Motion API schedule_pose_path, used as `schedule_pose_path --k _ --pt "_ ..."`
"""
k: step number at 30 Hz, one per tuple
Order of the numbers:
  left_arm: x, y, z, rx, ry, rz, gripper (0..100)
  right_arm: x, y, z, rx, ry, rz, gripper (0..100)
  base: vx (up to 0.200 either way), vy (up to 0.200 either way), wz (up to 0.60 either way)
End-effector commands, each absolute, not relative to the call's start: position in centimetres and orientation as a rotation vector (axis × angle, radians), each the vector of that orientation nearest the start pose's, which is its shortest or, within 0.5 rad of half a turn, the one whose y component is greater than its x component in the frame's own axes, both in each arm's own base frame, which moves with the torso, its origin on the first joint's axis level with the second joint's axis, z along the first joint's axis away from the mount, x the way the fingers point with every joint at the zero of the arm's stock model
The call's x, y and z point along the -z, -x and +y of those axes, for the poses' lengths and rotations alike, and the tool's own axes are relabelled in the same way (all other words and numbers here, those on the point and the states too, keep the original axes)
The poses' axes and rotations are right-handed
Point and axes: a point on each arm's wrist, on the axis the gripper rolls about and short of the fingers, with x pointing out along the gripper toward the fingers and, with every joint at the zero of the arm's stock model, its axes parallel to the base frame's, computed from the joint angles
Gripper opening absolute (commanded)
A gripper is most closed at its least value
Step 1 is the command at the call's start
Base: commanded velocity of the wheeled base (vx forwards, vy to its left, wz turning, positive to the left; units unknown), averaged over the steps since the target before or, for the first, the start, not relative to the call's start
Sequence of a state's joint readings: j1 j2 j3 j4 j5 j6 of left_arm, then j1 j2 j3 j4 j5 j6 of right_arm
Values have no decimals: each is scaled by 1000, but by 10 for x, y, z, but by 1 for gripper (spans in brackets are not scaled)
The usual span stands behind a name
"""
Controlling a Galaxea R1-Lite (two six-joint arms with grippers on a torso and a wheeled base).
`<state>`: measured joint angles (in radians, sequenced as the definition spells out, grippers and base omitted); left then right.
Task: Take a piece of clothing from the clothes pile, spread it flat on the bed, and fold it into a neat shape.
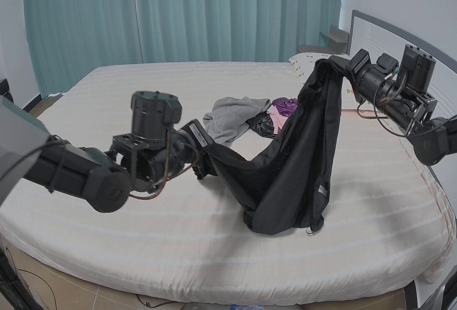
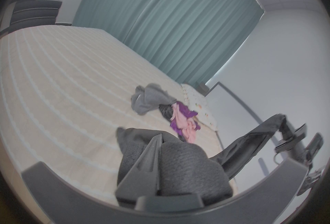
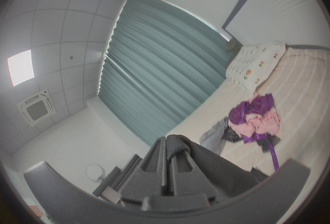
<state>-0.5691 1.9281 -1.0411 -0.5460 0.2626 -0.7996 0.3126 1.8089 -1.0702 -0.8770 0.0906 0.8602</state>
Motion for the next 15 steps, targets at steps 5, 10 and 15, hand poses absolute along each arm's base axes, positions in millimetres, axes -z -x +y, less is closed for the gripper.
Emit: schedule_pose_path --k 5,10,15 --pt "-195 -283 -150 132 704 348 0 -219 -326 112 -382 -859 120 0 0 0 0" --pt "-159 -272 -150 165 714 479 0 -169 -319 133 -377 -883 327 0 0 0 0" --pt "-131 -270 -158 200 740 554 0 -141 -311 157 -388 -895 452 0 0 0 0"
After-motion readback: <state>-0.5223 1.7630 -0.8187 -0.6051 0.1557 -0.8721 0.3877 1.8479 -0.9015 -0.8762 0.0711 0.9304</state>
